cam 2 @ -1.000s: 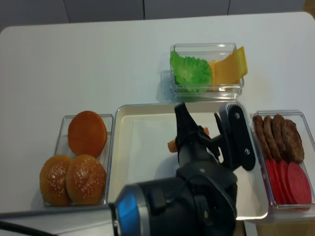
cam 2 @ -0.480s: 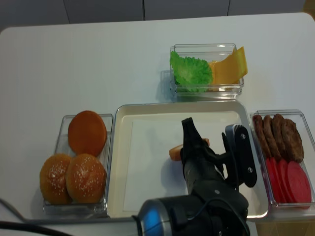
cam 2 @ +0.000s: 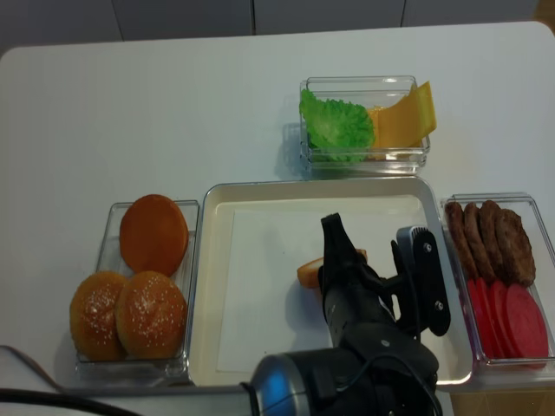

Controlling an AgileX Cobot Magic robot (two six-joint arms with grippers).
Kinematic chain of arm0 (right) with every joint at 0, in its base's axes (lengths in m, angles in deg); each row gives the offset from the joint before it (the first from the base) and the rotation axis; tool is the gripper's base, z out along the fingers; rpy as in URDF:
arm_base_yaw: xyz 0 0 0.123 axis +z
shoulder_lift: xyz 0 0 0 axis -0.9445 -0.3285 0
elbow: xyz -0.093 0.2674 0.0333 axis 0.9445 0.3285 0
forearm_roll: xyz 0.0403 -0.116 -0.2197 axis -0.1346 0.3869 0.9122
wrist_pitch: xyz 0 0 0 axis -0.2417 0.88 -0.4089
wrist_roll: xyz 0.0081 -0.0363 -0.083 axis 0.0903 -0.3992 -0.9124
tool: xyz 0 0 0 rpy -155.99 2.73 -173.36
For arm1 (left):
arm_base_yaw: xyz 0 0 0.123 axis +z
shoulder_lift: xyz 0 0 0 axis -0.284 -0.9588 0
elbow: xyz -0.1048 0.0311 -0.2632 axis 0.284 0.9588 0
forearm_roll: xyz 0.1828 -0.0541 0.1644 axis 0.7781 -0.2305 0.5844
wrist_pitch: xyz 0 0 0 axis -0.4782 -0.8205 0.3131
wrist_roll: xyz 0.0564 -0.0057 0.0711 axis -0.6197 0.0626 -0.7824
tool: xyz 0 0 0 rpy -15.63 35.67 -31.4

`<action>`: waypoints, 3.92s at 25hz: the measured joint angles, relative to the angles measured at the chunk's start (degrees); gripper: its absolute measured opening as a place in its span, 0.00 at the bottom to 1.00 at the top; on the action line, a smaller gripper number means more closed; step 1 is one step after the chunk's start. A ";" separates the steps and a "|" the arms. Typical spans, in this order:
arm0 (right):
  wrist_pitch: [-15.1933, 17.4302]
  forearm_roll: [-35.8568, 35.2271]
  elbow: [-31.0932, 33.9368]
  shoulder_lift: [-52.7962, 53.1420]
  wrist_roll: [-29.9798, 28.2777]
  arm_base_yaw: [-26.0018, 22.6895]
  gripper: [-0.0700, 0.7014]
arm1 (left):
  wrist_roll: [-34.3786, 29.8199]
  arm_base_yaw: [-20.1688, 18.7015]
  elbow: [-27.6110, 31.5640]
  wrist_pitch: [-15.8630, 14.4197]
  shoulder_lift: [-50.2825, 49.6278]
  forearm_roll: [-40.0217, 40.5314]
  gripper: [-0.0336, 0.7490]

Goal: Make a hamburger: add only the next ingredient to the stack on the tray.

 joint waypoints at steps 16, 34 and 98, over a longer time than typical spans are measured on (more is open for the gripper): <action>0.00 0.00 0.00 0.00 0.11 0.00 0.03 | 0.00 0.00 0.00 0.00 0.00 -1.89 0.49; 0.00 0.00 0.00 0.00 0.11 0.00 0.04 | -4.90 -1.70 -0.74 -0.25 0.00 -9.22 0.64; 0.00 0.00 0.00 0.00 0.11 0.00 0.03 | -30.64 72.46 34.38 -10.41 81.13 -57.17 0.54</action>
